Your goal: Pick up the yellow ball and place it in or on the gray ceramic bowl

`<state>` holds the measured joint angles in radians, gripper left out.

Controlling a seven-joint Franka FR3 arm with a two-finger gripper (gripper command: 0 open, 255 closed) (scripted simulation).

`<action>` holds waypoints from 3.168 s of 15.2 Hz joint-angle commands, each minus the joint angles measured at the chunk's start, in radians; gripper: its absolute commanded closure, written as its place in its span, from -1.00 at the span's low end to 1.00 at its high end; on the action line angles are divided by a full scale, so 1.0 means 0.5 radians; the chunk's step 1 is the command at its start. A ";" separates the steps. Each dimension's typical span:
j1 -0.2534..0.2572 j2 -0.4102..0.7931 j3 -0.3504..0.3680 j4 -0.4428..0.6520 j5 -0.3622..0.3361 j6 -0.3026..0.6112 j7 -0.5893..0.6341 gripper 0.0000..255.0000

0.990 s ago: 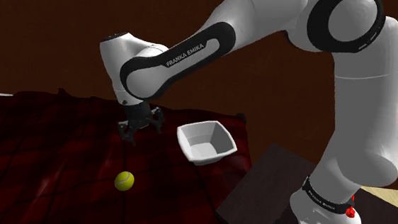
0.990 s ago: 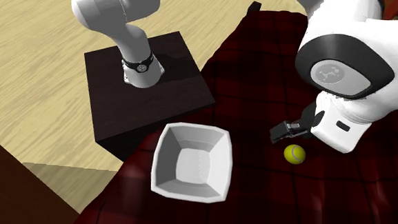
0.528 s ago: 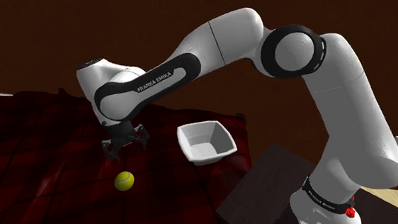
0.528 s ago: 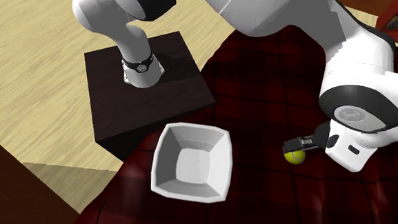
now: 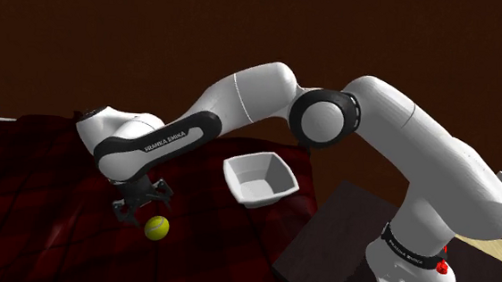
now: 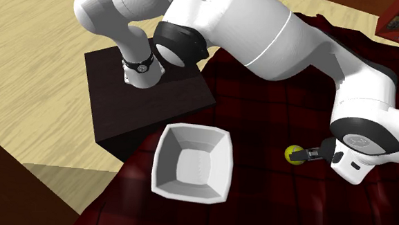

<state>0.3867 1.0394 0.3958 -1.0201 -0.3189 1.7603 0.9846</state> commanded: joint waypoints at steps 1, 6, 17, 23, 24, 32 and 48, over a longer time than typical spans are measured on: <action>0.001 0.027 -0.006 -0.011 -0.005 0.036 0.005 -1.00; -0.015 0.042 -0.012 -0.112 -0.017 0.147 0.019 -1.00; -0.014 0.042 -0.012 -0.110 -0.017 0.145 0.019 1.00; -0.015 0.043 -0.013 -0.111 -0.017 0.146 0.019 1.00; -0.017 0.026 -0.009 -0.115 -0.014 0.133 0.019 1.00; -0.030 -0.097 0.016 -0.118 0.011 0.014 0.015 1.00; -0.023 -0.264 0.052 0.026 0.056 -0.289 -0.005 1.00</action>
<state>0.3723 0.9066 0.4214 -1.0221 -0.2917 1.6300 0.9834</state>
